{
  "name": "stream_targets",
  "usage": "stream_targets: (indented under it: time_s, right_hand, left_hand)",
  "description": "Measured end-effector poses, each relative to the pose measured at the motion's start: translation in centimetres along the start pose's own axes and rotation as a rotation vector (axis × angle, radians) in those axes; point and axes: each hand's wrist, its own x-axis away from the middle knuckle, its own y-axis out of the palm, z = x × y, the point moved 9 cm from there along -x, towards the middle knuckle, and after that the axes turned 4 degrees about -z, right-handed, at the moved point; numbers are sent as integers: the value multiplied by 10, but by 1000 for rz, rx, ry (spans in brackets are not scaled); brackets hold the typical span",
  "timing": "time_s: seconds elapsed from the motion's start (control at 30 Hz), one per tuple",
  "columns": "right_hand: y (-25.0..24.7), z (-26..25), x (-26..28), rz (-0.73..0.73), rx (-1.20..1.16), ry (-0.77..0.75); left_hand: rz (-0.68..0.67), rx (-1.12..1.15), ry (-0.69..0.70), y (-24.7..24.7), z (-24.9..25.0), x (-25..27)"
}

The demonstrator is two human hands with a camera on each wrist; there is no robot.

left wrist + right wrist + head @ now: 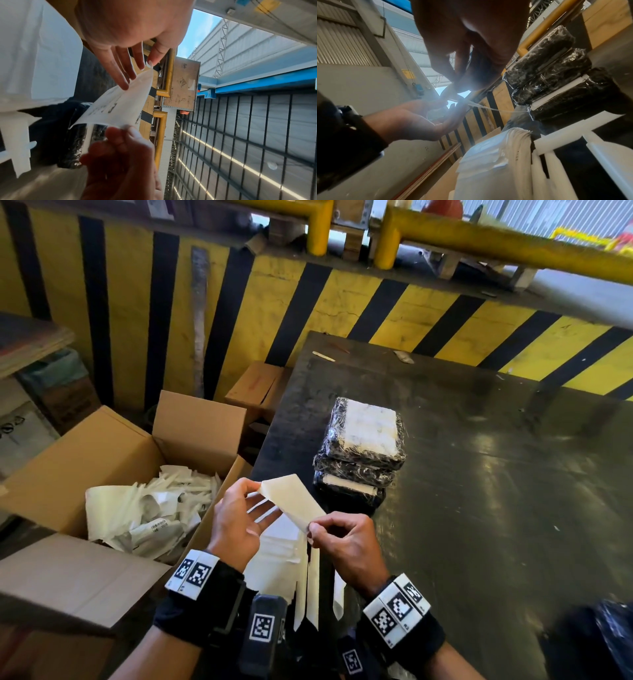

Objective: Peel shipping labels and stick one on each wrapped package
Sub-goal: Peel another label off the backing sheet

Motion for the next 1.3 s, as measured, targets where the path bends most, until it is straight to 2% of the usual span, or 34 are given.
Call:
stream_targets:
  time_s: [0.2,0.3,0.43,0.5,0.63,1.1,1.3]
  right_hand:
    - [-12,-4,-1,37,-41,22]
    - [-23,2,-2,76,-145,103]
    - [-25,4,-3,66,-249,174]
    - [-23,3,-2,53,-281,183]
    - [-17,4,-2,3,-304,183]
    - [-11,0,-1,-223,-277,226]
    - [-13,0,-3,-231,-224,218]
  left_hand:
    - [-17,156,-54,7,-1,3]
    - [-22,-88,116,11,12,11]
    - [-202,-467,369,39,8,38]
    - [-264,-563,418,47,2,47]
    - [-302,-631,499,51,4,54]
    - [-371,-658,516,54,1,60]
    - [-397,-660,493,52,-5,59]
